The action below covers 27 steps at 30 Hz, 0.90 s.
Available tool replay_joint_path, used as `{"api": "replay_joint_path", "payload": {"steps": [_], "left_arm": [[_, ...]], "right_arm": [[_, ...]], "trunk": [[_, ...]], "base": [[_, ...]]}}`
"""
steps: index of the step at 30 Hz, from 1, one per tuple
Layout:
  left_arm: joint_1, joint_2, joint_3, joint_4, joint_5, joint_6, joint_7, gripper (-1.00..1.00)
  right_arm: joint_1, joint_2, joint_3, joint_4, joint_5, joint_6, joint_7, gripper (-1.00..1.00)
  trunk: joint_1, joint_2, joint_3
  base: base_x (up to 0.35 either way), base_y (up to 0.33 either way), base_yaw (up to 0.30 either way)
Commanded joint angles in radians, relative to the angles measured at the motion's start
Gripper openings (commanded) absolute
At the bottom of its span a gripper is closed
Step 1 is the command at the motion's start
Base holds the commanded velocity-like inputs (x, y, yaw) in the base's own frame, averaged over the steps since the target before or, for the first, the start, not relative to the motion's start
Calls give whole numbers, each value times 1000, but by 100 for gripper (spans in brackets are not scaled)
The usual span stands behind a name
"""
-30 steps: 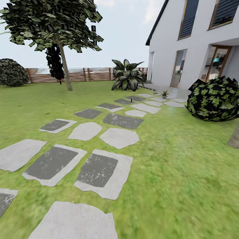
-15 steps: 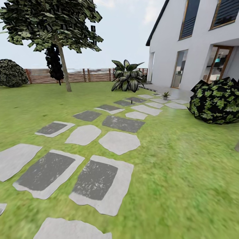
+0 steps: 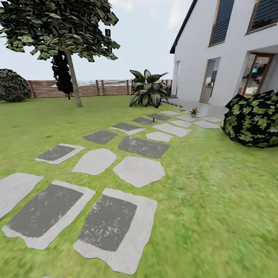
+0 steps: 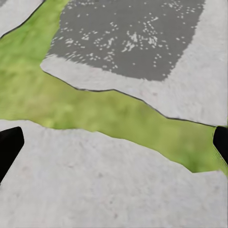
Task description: Pick up the pesticide atomizer in the garden and spray insectifuge to fully cover both potted plants in the garden.
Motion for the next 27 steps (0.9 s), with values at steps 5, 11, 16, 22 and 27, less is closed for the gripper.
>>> {"api": "replay_joint_path", "payload": {"steps": [5, 11, 16, 22, 27], "left_arm": [[-1, 0, 3, 1, 0, -3, -1, 100], [-1, 0, 3, 1, 0, -4, -1, 100], [0, 0, 3, 1, 0, -4, -1, 100], [-1, 0, 3, 1, 0, -4, -1, 100], [-1, 0, 3, 1, 0, -4, -1, 100]], "right_arm": [[-1, 0, 1, 1, 1, -3, -2, 100], [-1, 0, 2, 1, 1, -3, -1, 100], [-1, 0, 3, 1, 1, -3, -1, 100], [-1, 0, 3, 0, 1, -3, -1, 100], [-1, 0, 3, 0, 1, -3, -1, 100]], "trunk": [[0, 0, -1], [0, 0, -1], [0, 0, -1], [0, 0, -1], [0, 0, -1]], "base": [[339, 0, 0], [339, 0, 0], [339, 0, 0], [339, 0, 0], [339, 0, 0]]}}
